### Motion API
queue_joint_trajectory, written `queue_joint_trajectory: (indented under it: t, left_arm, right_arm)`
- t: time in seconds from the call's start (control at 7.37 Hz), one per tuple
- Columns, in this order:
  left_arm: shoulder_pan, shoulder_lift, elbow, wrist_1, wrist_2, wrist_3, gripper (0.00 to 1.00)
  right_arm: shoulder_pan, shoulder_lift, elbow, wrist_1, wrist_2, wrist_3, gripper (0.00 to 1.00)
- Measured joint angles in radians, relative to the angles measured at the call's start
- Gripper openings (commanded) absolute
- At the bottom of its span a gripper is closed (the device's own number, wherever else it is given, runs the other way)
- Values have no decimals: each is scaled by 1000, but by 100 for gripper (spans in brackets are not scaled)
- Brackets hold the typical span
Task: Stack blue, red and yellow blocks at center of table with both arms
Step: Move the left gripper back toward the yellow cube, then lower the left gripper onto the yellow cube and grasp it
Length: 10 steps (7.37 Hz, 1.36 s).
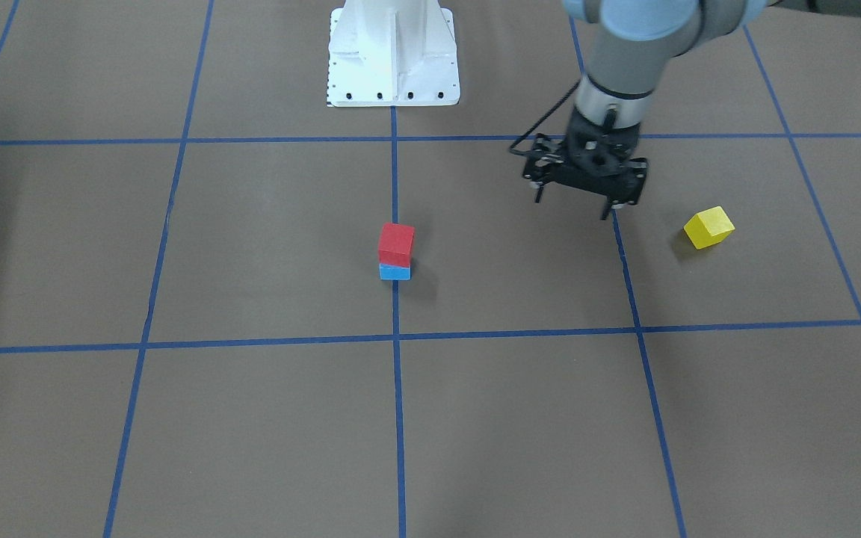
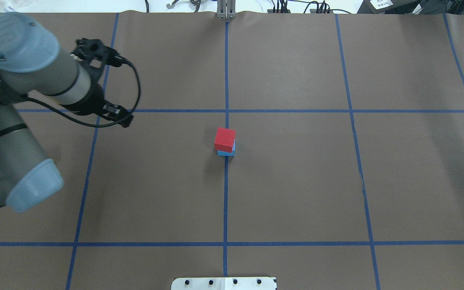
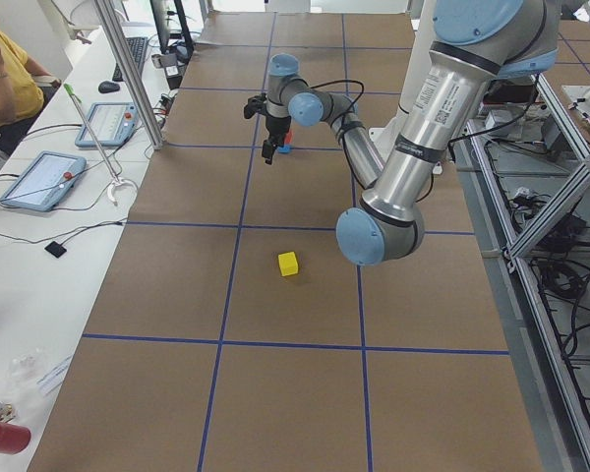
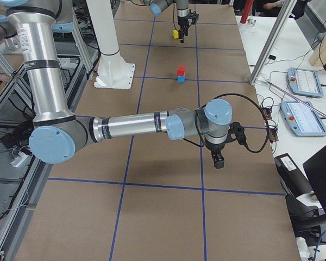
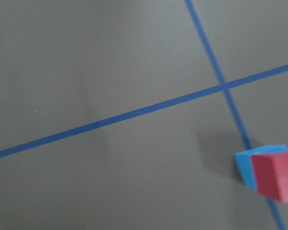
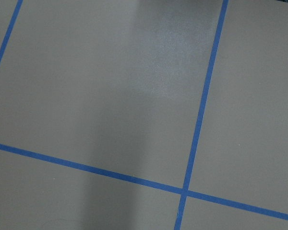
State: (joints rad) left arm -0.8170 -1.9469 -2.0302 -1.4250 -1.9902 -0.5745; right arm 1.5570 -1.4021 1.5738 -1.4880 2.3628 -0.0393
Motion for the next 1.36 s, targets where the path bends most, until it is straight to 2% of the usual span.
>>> queue_joint_trajectory:
  t: [0.14,0.27,0.41,0.54,0.81,0.95,1.09,1.36]
  left_arm:
    - [-70,142,-47,-40,-37,70,100]
    - [-112,270,-65,-133,-58,56,100]
    - [-130,377,-65,-264,-64,-66,100]
    - [-133,441,-57,-365,-49,-241,100]
    - [-107,485,-33,-444,7,-507,100]
    - [-57,488,-5,-456,57,-605,100]
    - [-7,487,39,-486,105,-662,100]
    - [45,485,169,-638,137,-689,99]
  right_arm:
    - [0,0,0,1,0,0,100]
    - [0,-1,1,1,1,0,100]
    - [0,-3,1,1,2,0,100]
    - [0,-7,1,2,4,-4,100]
    - [0,-14,-1,3,3,-13,100]
    - [0,-18,0,2,3,-13,100]
    - [0,-22,3,3,5,-13,100]
    - [0,-26,10,3,6,-12,100]
